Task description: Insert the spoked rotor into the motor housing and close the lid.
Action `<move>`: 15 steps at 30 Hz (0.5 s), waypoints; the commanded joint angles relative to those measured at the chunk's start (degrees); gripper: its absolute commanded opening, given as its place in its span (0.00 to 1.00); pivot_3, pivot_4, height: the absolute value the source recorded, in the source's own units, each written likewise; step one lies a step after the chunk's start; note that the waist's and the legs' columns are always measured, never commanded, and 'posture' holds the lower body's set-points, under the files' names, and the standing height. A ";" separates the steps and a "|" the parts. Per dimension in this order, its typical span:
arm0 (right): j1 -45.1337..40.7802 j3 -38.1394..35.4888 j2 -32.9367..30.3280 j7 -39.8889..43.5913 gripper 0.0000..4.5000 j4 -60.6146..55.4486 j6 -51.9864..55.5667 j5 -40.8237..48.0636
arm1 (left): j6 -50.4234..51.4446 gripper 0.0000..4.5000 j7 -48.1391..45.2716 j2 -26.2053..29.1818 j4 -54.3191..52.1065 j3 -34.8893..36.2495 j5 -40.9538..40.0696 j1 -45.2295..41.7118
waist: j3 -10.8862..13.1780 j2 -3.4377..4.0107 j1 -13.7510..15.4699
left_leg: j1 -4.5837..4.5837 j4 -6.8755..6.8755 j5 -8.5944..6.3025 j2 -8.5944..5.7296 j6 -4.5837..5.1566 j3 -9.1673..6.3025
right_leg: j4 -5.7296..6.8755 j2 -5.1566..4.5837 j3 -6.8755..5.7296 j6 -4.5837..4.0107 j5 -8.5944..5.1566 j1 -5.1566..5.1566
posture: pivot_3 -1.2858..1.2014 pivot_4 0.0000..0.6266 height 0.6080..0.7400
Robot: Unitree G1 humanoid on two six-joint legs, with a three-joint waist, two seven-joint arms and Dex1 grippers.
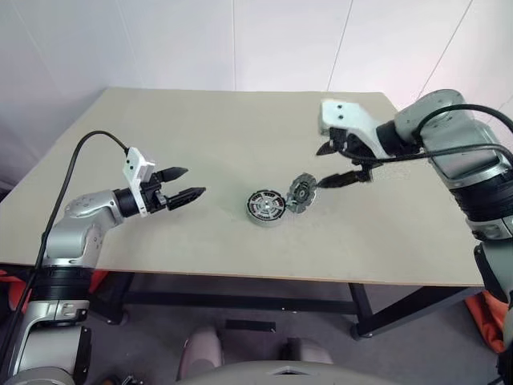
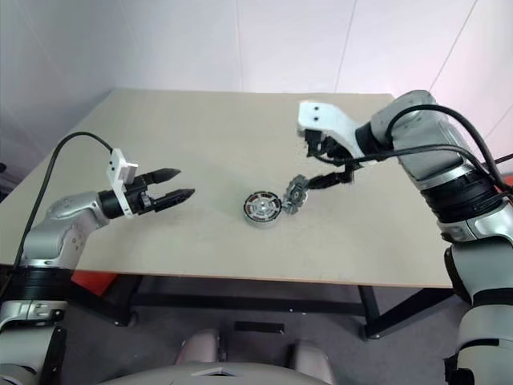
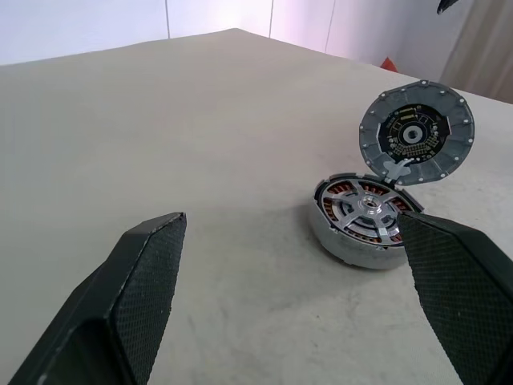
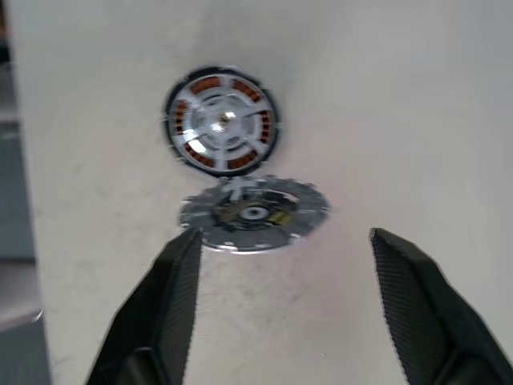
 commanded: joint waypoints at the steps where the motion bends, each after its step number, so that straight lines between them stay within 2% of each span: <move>1: 0.00 -5.58 0.47 -6.05 0.55 3.96 0.76 -1.07 | -1.51 1.00 0.67 0.59 -0.89 2.12 -0.26 -0.73 | 0.00 0.00 -0.02 | -0.04 -0.01 0.00 0.00 -0.01 0.00 | -0.04 0.00 -0.01 0.00 0.00 -0.02 | 0.52 0.00 1.00; 7: 5.69 -10.07 -0.27 -13.00 0.06 6.04 1.00 -1.86 | -1.40 1.00 0.85 0.57 -0.70 2.97 -0.57 -0.88 | 0.00 0.00 0.06 | -0.16 -0.03 -0.02 -0.02 0.03 0.01 | -0.17 0.00 -0.04 0.00 0.00 -0.06 | 0.52 0.00 1.00; 8: 7.86 -10.59 -0.68 -14.28 0.01 5.48 0.35 -2.30 | -1.47 1.00 0.77 0.63 -0.60 3.06 -0.53 -0.90 | 0.00 0.00 0.12 | -0.16 -0.04 -0.02 -0.03 0.03 0.01 | -0.17 0.00 -0.05 0.00 0.00 -0.07 | 0.52 0.00 1.00; 15: 18.77 -15.57 2.49 -21.92 0.01 -3.24 4.68 -0.18 | -2.97 1.00 0.36 0.42 0.83 2.21 0.73 -0.43 | 0.01 0.04 -0.04 | -0.08 -0.10 0.00 -0.02 0.00 0.03 | -0.16 0.00 -0.05 0.00 0.00 -0.04 | 0.52 0.00 1.00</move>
